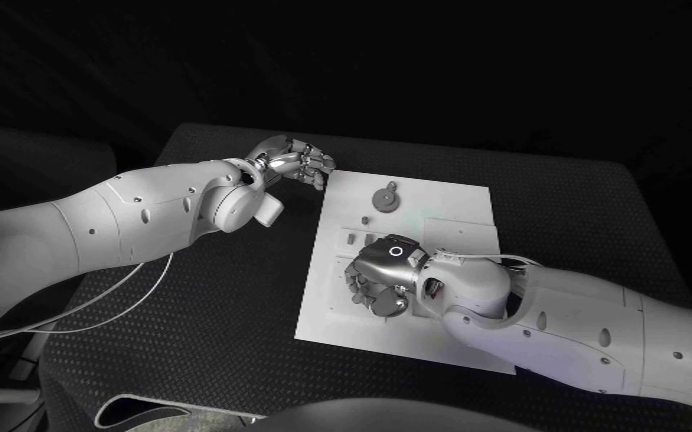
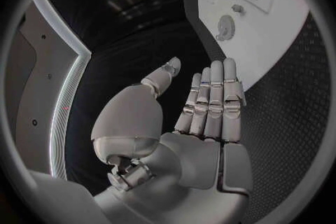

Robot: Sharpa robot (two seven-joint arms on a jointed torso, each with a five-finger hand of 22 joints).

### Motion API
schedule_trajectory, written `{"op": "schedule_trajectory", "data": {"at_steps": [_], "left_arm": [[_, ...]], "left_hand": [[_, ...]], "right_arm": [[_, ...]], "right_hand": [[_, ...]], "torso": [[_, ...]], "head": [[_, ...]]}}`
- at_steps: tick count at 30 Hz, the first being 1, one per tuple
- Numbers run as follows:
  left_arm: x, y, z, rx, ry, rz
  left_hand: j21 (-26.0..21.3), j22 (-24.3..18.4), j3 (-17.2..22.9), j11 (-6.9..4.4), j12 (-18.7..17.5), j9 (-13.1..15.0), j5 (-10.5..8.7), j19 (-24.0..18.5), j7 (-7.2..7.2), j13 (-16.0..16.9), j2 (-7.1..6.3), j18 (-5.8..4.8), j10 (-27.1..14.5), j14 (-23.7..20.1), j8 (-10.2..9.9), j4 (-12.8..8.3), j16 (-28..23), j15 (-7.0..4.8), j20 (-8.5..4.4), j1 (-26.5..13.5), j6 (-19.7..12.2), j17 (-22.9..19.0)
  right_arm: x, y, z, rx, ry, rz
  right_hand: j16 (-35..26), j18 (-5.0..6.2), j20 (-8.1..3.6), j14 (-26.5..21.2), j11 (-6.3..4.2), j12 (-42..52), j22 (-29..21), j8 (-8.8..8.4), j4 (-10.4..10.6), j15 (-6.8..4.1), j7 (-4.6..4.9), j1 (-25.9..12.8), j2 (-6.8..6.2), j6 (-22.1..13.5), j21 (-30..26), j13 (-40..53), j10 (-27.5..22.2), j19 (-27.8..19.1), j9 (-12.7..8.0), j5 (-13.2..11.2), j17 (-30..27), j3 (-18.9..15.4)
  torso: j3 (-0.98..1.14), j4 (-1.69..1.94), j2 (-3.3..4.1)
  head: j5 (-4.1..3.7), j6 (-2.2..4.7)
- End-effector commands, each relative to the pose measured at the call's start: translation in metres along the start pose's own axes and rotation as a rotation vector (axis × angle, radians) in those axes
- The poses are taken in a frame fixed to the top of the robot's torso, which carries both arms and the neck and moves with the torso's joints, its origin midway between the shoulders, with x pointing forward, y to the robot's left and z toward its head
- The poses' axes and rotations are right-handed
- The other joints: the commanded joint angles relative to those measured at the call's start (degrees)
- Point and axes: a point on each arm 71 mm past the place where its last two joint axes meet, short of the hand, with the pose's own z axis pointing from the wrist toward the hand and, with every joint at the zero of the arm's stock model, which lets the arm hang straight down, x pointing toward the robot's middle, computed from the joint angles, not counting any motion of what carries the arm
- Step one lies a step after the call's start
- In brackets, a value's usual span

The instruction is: Assemble the parts on the task board

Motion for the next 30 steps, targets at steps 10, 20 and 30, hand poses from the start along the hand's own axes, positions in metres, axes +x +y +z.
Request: {"op": "schedule_trajectory", "data": {"at_steps": [10,20,30], "left_arm": [[0.0017,-0.0021,0.0002,0.011,0.012,-0.009],[0.0029,-0.0024,0.0008,0.011,0.015,-0.009],[0.0018,-0.0019,0.0002,0.007,0.014,-0.009]], "left_hand": [[-0.3,0.0,0.0,0.16,0.2,-0.1,-0.12,0.4,0.11,-0.1,0.05,0.65,0.1,0.1,0.4,0.2,-0.4,0.37,-0.10,-0.4,-0.2,0.1],[-0.3,0.0,0.0,0.17,0.2,-0.1,-0.12,0.4,0.11,-0.1,0.05,0.65,0.0,0.1,0.4,0.2,-0.5,0.38,-0.10,-0.5,-0.2,0.2],[-0.3,0.0,-0.1,0.17,0.2,-0.1,-0.12,0.4,0.12,-0.2,0.02,0.64,0.0,0.1,0.4,0.2,-0.5,0.39,-0.09,-0.5,-0.2,0.2]], "right_arm": [[0.0023,0.0003,0.0009,0.006,-0.003,-0.022],[0.0066,0.0074,0.0057,-0.021,0.022,0.017],[0.0093,0.0021,0.0032,-0.005,0.037,0.058]], "right_hand": [[0.3,0.82,-0.24,0.1,-0.96,0.2,1.2,0.18,0.0,-0.66,-0.06,1.0,1.49,0.5,0.2,1.4,1.5,0.0,-0.1,0.1,-0.1,0.2],[0.2,0.82,-0.20,0.0,-0.89,0.0,1.2,0.05,0.0,-0.60,0.02,0.8,1.46,0.3,0.1,1.5,1.3,-0.1,0.0,0.1,-0.1,0.2],[0.1,0.82,0.34,-0.8,0.67,-2.4,1.2,-2.26,1.0,0.89,1.51,-2.6,-2.28,-3.0,-0.1,0.9,-2.4,-0.6,-0.2,0.1,-0.1,-1.3]], "torso": [[-0.02,0.00,-0.01],[-0.01,-0.01,-0.02],[-0.03,-0.03,-0.02]], "head": [[0.09,0.01],[0.04,0.02],[0.04,-0.16]]}}
